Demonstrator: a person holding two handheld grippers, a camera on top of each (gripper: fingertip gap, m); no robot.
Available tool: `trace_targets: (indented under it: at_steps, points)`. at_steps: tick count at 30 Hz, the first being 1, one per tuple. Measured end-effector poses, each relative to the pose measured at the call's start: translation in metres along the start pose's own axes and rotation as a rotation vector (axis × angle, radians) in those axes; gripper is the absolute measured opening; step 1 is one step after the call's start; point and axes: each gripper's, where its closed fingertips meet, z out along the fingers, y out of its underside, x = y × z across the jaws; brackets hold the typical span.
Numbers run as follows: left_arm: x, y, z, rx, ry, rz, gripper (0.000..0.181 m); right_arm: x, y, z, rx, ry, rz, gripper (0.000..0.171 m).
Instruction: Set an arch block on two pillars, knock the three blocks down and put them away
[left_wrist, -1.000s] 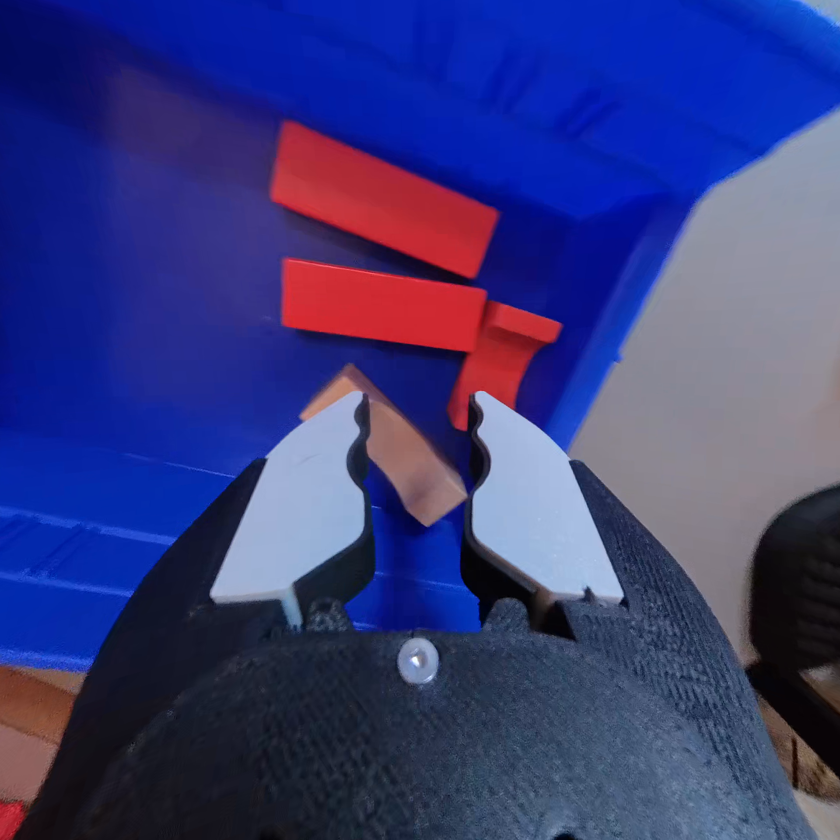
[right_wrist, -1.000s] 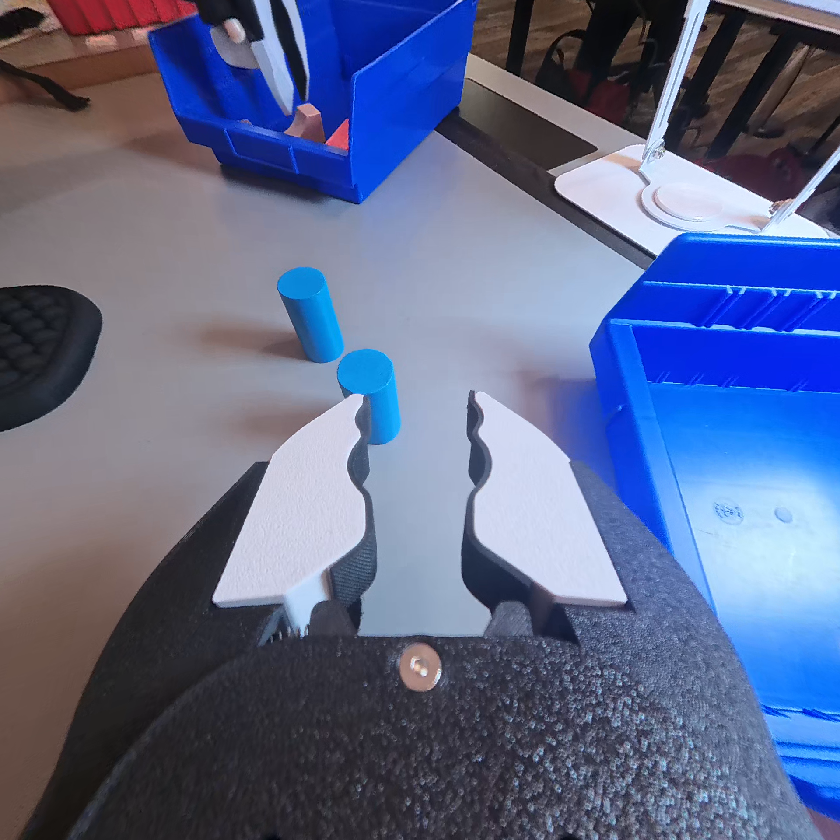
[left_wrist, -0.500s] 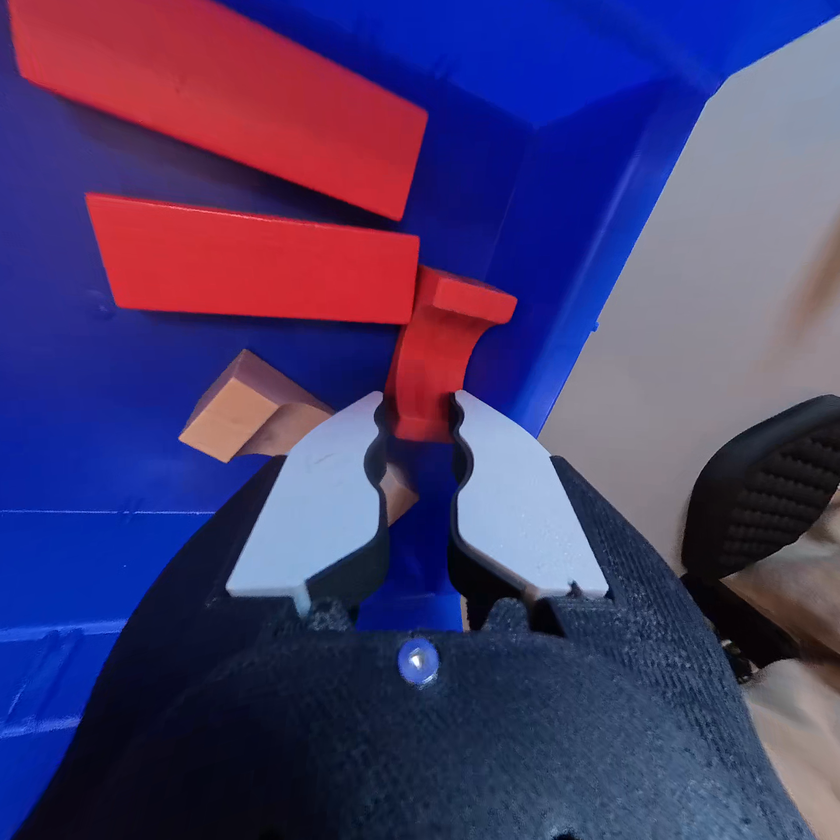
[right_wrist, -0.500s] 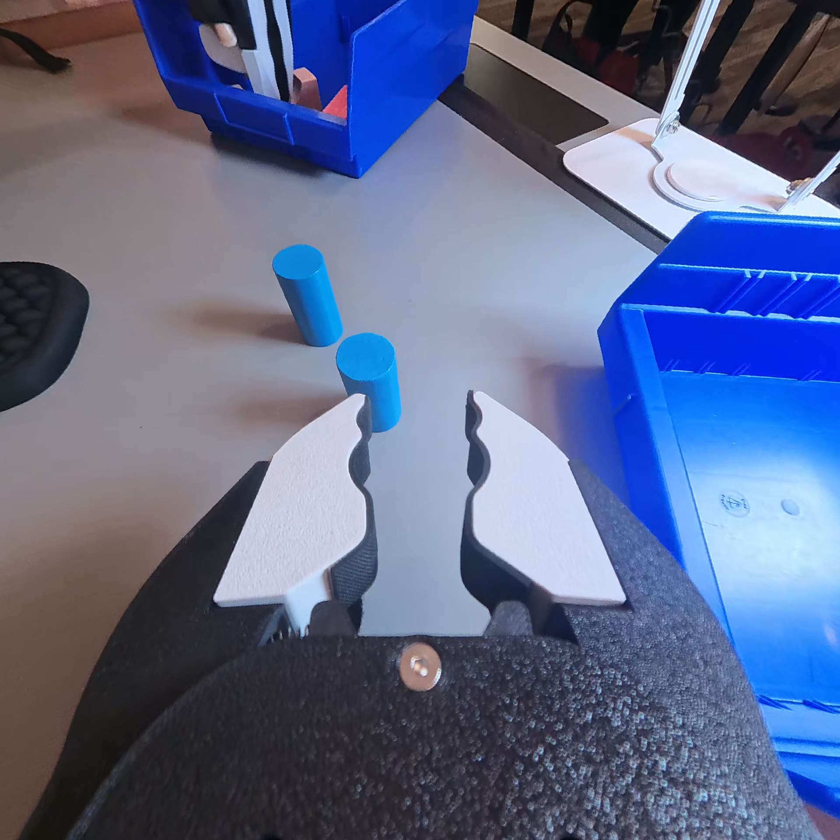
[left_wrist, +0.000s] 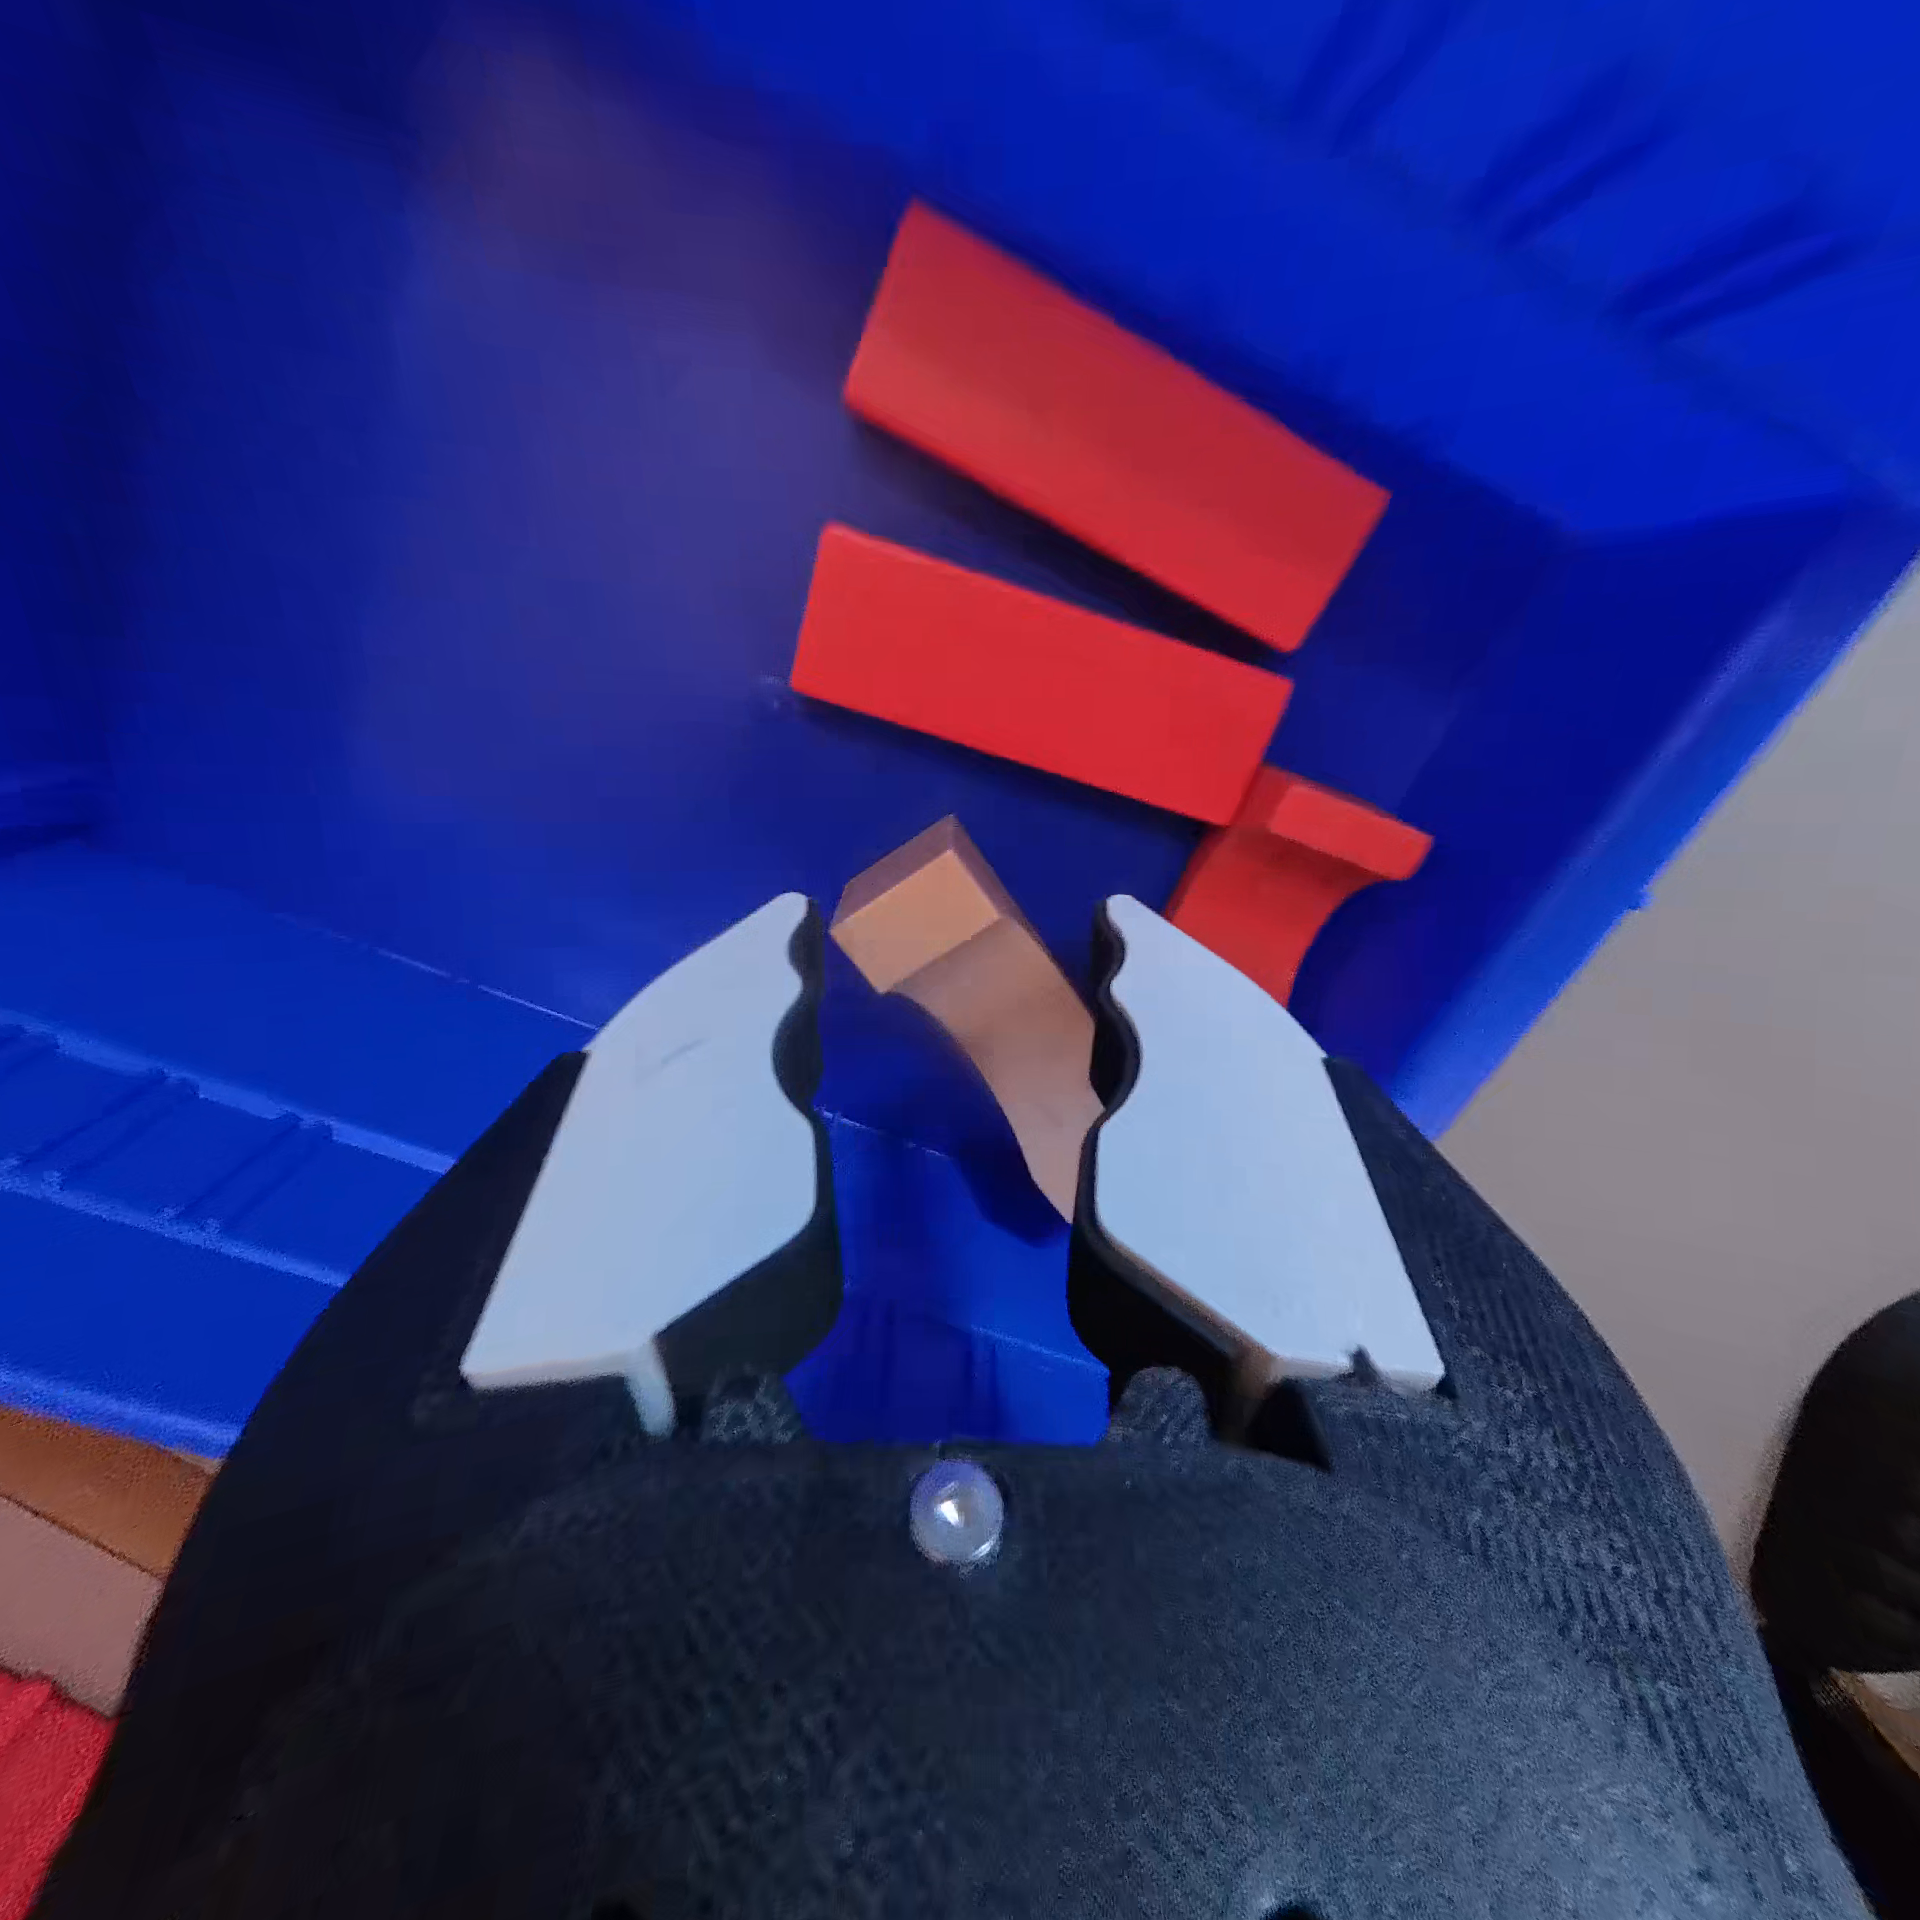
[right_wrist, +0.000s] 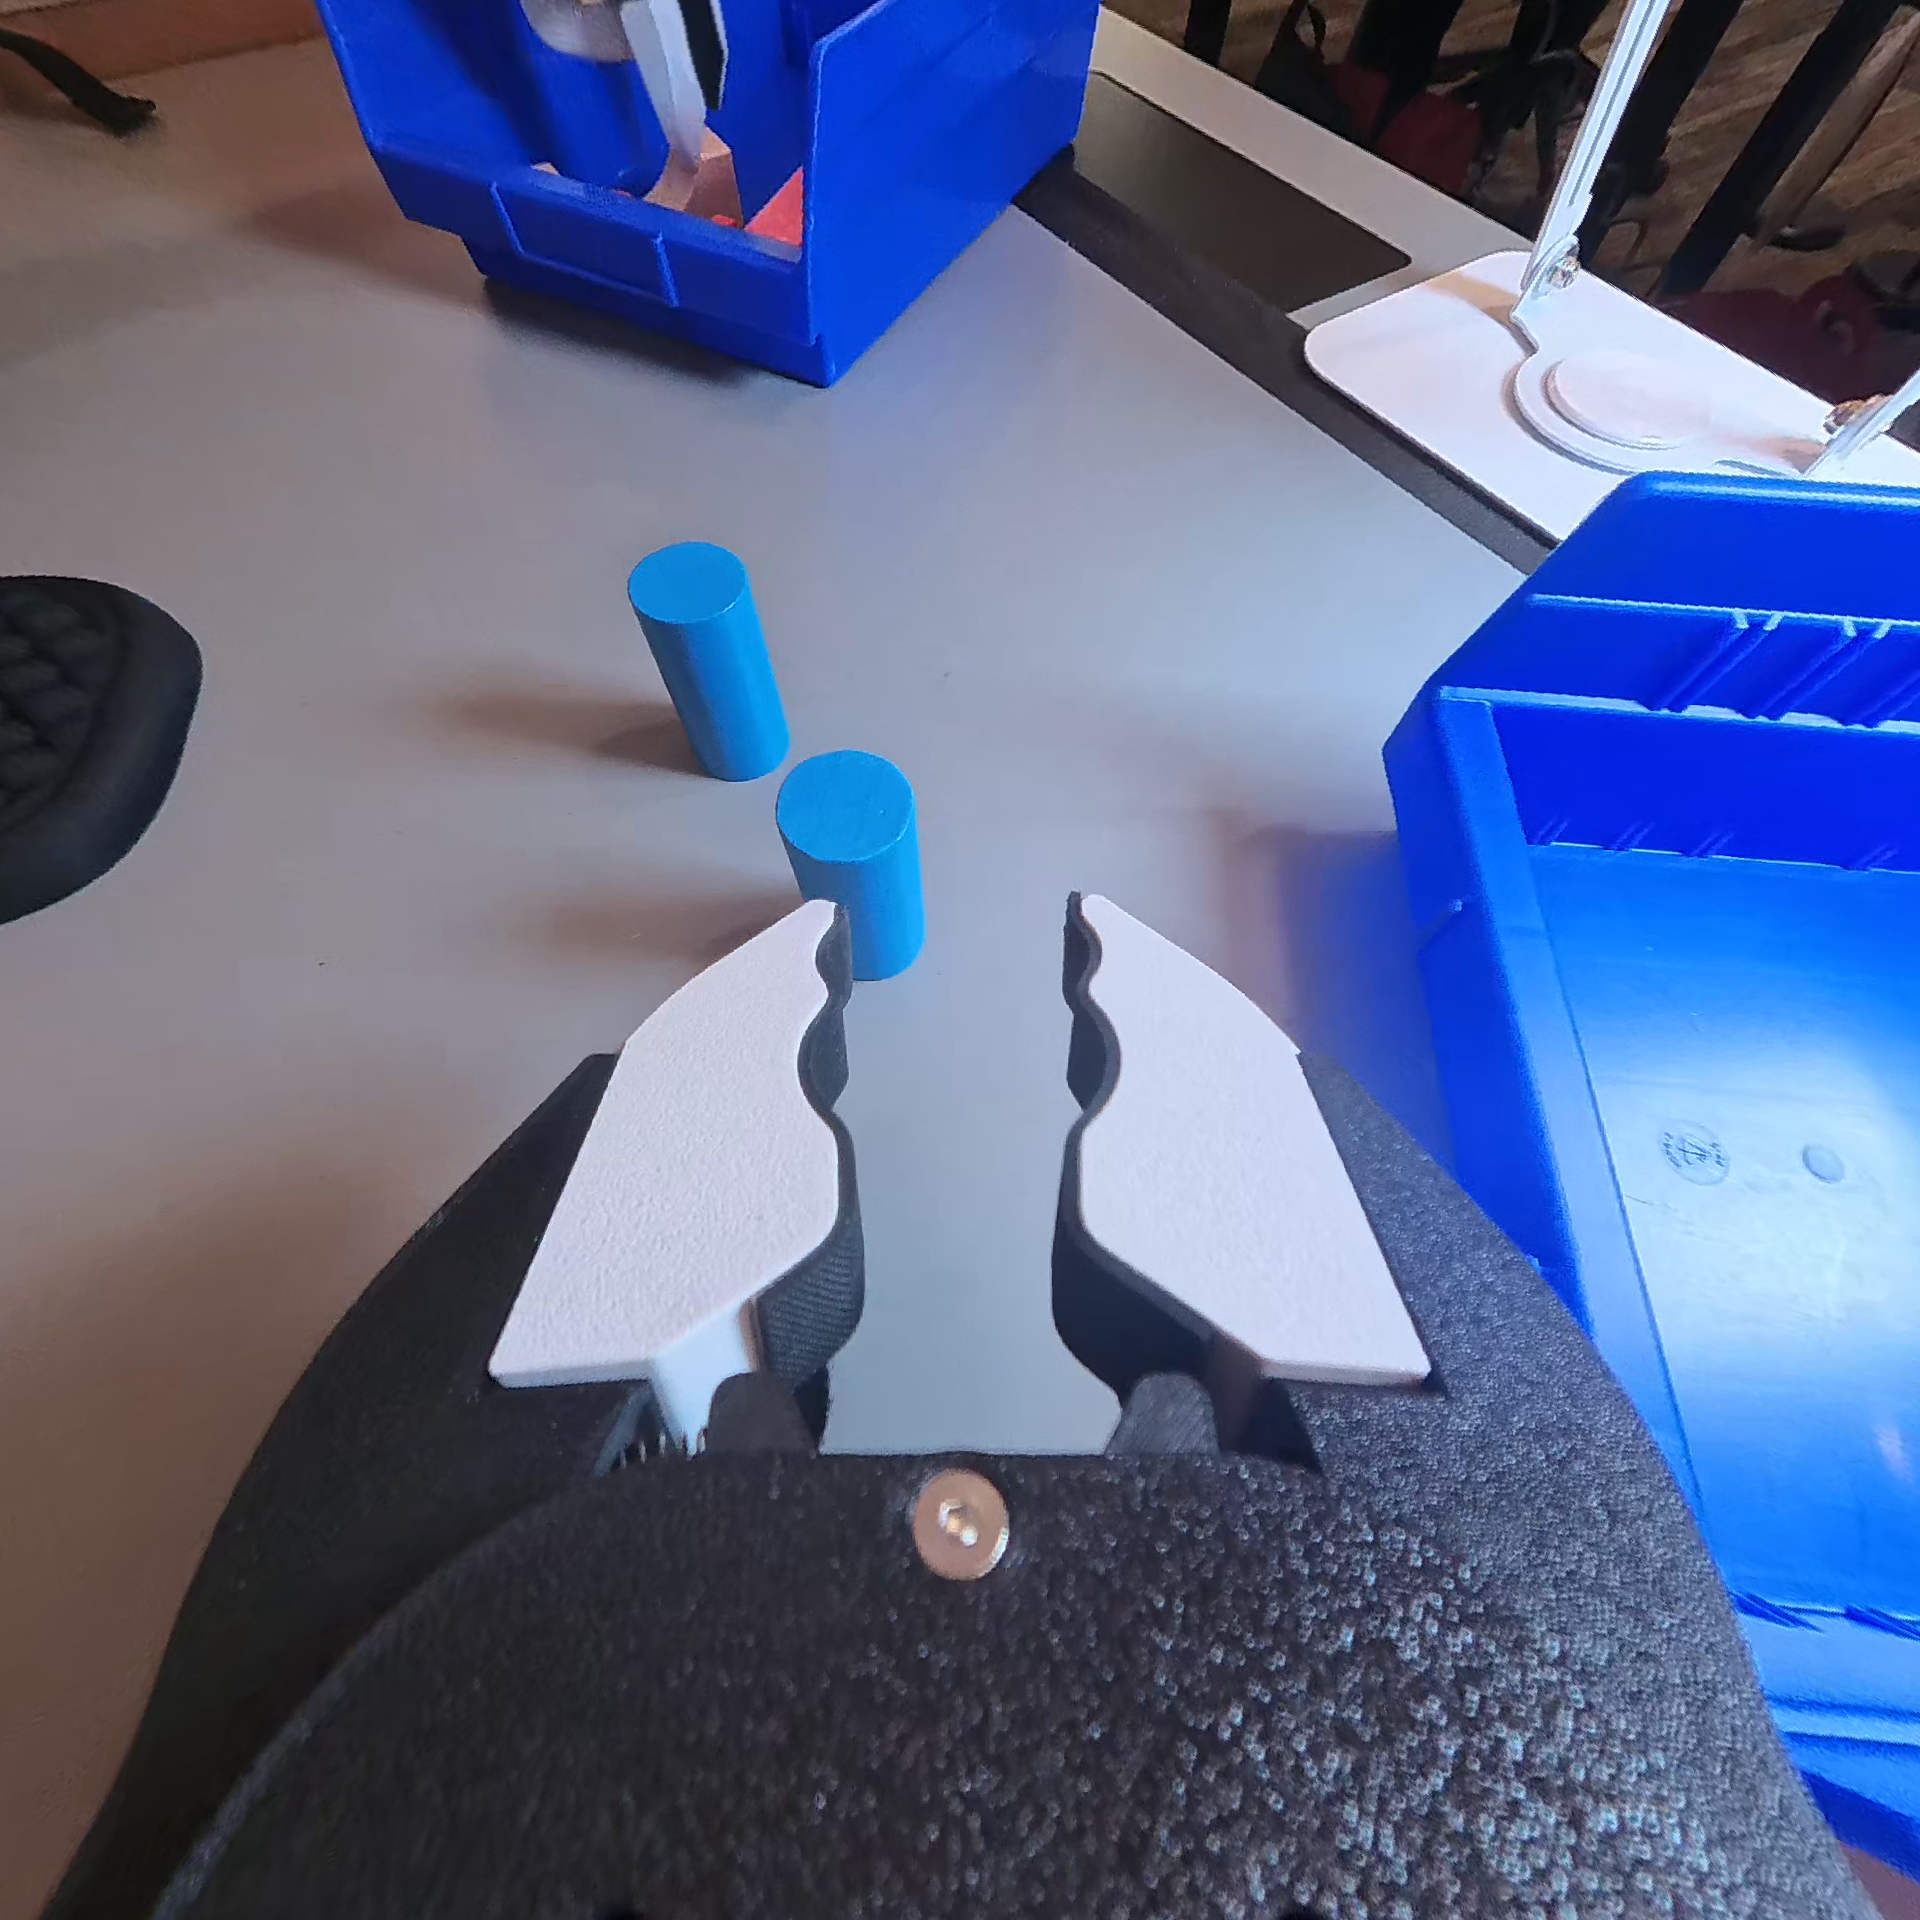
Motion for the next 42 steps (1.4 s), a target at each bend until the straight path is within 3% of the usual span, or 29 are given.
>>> trace_targets:
  at_steps: [3,5,9,15,19,22,27,30,38,42]
  points:
    - [0.0,0.011,0.019,-0.098,0.006,-0.032,0.058,0.0,0.001,0.001,-0.006,0.0,-0.002,0.039]
    - [-0.005,0.014,0.026,-0.143,-0.047,-0.004,0.043,0.0,0.002,0.001,-0.006,0.002,-0.003,0.039]
    - [-0.004,0.001,0.014,-0.096,-0.105,0.093,0.04,0.004,0.001,0.0,0.009,0.022,-0.011,0.037]
    - [0.036,-0.053,-0.077,0.406,-0.11,0.209,0.034,-0.001,-0.016,-0.005,0.113,0.001,-0.005,0.037]
    - [0.105,-0.071,-0.138,0.789,-0.012,0.318,0.034,-0.014,-0.034,-0.009,0.206,-0.02,-0.03,0.038]
    - [0.184,-0.062,-0.159,0.998,0.198,0.429,0.034,-0.033,-0.049,-0.01,0.267,-0.058,-0.061,0.04]
    - [0.29,-0.032,-0.132,1.092,0.462,0.545,0.034,-0.081,-0.06,-0.001,0.284,-0.192,-0.127,0.047]
    - [0.326,-0.017,-0.112,1.09,0.589,0.55,0.033,-0.104,-0.057,0.007,0.247,-0.29,-0.129,0.049]
    - [0.36,-0.003,-0.101,1.112,0.761,0.526,0.034,-0.142,-0.037,0.025,0.149,-0.449,-0.145,0.047]
    - [0.363,-0.001,-0.1,1.129,0.769,0.536,0.033,-0.145,-0.039,0.028,0.158,-0.464,-0.115,0.033]
